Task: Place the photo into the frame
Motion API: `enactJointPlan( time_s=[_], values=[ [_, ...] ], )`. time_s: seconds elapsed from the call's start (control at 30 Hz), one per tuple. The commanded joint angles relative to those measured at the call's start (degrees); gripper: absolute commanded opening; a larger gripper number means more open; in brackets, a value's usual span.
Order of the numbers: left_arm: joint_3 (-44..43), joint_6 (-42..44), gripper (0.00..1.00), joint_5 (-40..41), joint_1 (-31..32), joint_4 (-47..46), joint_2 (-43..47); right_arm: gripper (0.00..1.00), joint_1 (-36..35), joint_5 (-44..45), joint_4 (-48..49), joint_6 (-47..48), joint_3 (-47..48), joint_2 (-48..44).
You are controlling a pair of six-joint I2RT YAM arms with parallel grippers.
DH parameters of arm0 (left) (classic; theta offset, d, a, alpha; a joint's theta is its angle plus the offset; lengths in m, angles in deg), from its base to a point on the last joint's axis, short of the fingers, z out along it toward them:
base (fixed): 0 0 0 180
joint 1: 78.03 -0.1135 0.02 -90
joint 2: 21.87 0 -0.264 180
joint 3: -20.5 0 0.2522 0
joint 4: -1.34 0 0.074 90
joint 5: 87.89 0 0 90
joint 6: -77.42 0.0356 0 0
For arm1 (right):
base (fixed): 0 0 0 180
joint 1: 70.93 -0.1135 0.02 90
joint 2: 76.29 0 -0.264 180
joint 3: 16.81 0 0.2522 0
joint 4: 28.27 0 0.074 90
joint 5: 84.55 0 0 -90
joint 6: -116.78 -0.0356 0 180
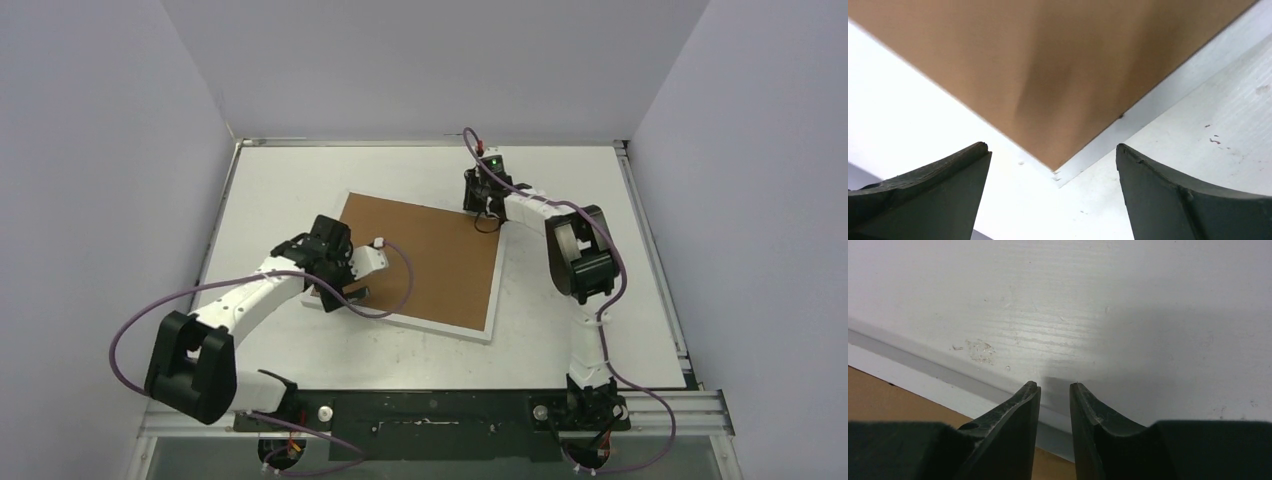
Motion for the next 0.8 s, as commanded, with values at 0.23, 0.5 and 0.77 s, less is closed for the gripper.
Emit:
enactJointPlan(
  time_s=[0.23, 0.5, 0.77],
  values=[
    [-25.7, -7.9, 0.96, -2.6, -14.9, 1.1, 1.9, 0.43, 1.6, 1.2, -0.5, -2.7, -1.3, -15.7],
    [-30.1, -13.6, 0.96, 2.1, -20.1, -2.2, -10.8, 0.43, 2.8, -1.2, -0.8, -8.0, -21.1, -32.9],
    [-33.4, -27.3, 0.90, -14.5, -20.3, 3.8, -21.1, 0.37, 4.6, -12.7, 0.1, -18.0, -42.8, -51.3]
  ],
)
